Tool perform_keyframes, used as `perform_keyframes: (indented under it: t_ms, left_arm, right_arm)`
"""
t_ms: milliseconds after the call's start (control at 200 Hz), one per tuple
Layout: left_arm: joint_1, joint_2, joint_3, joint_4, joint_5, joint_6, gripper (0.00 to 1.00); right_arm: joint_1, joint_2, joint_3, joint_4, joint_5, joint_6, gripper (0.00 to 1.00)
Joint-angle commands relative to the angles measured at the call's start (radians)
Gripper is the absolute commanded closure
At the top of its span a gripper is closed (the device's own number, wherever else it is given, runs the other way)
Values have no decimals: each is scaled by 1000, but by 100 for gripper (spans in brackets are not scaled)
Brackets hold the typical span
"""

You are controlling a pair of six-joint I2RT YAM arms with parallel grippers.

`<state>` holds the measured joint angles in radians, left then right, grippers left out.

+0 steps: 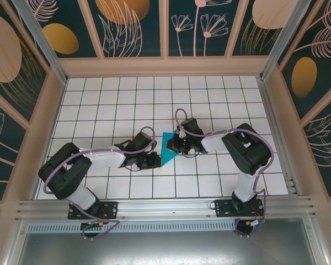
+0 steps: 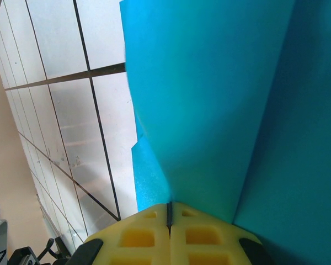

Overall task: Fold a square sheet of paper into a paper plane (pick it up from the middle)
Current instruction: Fourth fold the wing at the center of the table.

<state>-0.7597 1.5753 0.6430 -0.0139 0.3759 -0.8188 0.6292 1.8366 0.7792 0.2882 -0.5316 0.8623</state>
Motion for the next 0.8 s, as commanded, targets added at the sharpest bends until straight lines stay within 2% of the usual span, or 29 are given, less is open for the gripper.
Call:
perform_keyframes:
  t_ms: [0,295,540,666,796]
  left_arm:
    - [-6,4,-12,-51,-11,9,84]
    - [-6,14,-14,-49,-18,1,91]
    - [-4,-91,-9,-55,-80,-15,91]
    - [-4,-112,-3,47,-45,-30,86]
    - [-6,-61,11,166,31,-51,84]
  right_arm:
    - [0,53,-1,-80,85,-32,95]
    - [1,55,-1,-83,84,-33,95]
    - [1,59,0,-84,85,-34,95]
    - [1,64,3,-87,87,-34,95]
    - [2,69,3,-87,88,-31,95]
